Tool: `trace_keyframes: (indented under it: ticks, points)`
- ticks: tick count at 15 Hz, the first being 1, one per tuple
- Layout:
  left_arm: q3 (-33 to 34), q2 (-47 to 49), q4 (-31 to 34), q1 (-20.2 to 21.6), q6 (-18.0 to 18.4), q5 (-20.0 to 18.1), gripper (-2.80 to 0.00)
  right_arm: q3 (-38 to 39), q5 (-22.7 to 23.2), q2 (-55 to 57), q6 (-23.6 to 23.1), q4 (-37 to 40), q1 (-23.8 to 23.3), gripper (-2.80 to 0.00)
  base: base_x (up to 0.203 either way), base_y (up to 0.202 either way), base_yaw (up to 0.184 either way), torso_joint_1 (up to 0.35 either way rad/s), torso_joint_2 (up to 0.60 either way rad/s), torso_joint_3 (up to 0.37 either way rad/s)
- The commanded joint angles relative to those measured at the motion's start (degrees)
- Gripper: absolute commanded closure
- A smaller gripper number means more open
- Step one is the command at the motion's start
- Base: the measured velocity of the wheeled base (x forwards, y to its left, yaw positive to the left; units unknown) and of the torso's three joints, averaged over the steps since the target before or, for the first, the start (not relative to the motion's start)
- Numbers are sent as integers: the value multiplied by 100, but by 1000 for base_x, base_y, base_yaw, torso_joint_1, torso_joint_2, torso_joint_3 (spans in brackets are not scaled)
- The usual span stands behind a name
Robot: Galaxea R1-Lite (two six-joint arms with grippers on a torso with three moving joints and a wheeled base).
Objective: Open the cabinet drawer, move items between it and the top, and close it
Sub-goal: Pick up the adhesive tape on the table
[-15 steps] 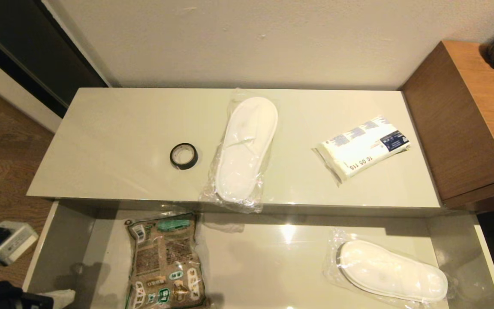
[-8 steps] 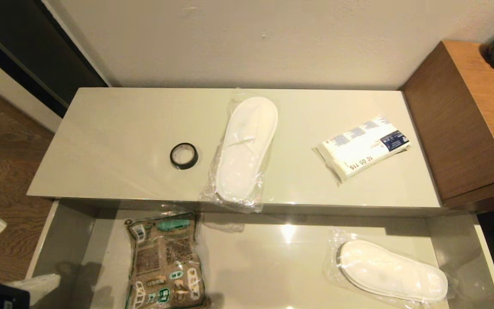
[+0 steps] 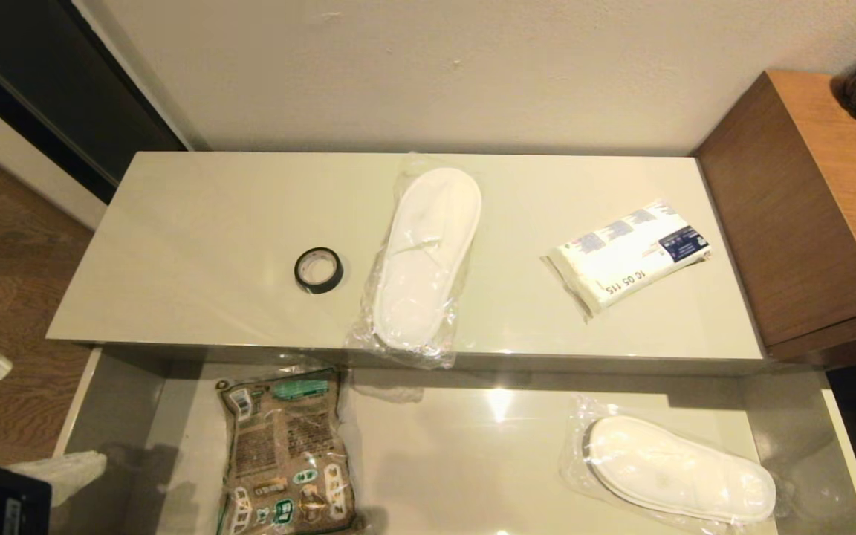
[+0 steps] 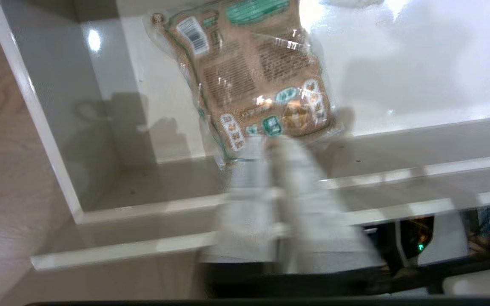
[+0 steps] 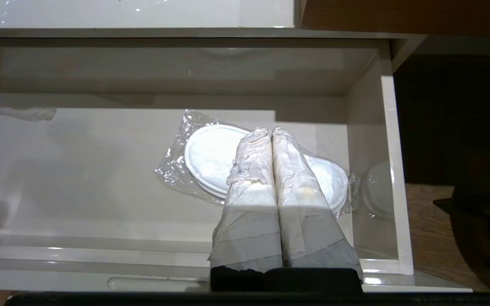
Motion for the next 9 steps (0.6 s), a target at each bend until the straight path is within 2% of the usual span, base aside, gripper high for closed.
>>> trace_keyframes:
  ticks: [1, 5, 9]
  points:
    - [-243, 431, -154, -17, 7, -67, -280, 0, 3, 5, -5, 1, 0, 0, 0, 0, 0, 0, 0, 0]
    - [-786, 1633, -823, -219, -9, -208, -280, 0, 3, 5, -2, 1, 0, 0, 0, 0, 0, 0, 0, 0]
    - [-1924, 3384, -1422, -573, -32, -216, -280, 0, 3, 5, -4, 1, 0, 0, 0, 0, 0, 0, 0, 0]
